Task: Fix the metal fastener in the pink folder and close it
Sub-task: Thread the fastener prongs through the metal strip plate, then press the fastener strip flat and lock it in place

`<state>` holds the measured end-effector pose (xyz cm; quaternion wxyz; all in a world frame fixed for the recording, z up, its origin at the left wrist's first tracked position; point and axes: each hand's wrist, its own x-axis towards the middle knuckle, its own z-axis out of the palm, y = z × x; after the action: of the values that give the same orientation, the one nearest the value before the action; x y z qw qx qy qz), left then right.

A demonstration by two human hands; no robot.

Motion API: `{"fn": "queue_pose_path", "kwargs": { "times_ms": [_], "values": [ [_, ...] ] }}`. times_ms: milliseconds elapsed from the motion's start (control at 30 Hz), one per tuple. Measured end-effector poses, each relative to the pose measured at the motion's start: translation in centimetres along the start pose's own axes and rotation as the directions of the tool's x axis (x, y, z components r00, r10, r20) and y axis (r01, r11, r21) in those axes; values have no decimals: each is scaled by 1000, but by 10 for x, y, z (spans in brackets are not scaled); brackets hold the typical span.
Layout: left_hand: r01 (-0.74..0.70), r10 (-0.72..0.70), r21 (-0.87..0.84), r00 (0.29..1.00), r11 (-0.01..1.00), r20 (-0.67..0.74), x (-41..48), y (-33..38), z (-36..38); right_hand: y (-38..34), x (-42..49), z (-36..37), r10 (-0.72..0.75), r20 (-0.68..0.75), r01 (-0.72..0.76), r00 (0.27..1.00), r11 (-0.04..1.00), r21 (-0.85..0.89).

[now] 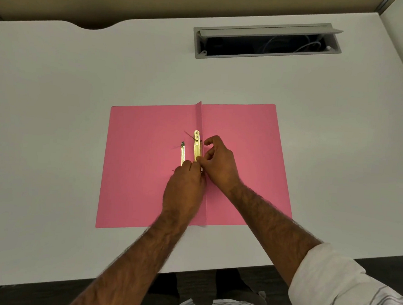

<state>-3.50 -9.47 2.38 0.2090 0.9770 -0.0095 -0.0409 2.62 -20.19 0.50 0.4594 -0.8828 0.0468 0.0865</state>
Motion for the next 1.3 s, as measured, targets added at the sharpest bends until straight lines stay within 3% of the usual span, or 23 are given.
{"fn": "queue_pose_path", "kwargs": {
  "times_ms": [167, 300, 367, 533, 733, 1000, 1300],
  "values": [
    [-153, 152, -34, 987, 988, -51, 14, -28, -26, 4, 1, -3, -20, 16, 20, 1000, 1000, -12],
    [-106, 92, -202, 993, 974, -77, 32, -61, -42, 7, 1, -4, -24, 19, 25, 1000, 1000, -14],
    [-112, 107, -158, 994, 981, -36, 41, -71, -40, 9, 1, -4, -30, 20, 30, 999, 999, -12],
    [-289, 295, -70, 948, 955, 116, 57, -65, -23, 15, 3, -10, -45, 36, 46, 998, 998, -39],
    [-315, 312, 187, 949, 931, 46, 67, -61, -12, 17, 7, -14, -96, 80, 109, 992, 978, -180],
    [-382, 304, 174, 883, 908, 358, 86, -63, -4, 18, 15, -23, -68, 127, 99, 990, 963, -251],
    [-358, 264, 136, 852, 924, 452, 90, -63, -2, 20, 22, -34, -100, 186, 157, 977, 934, -321]
  ]
}}
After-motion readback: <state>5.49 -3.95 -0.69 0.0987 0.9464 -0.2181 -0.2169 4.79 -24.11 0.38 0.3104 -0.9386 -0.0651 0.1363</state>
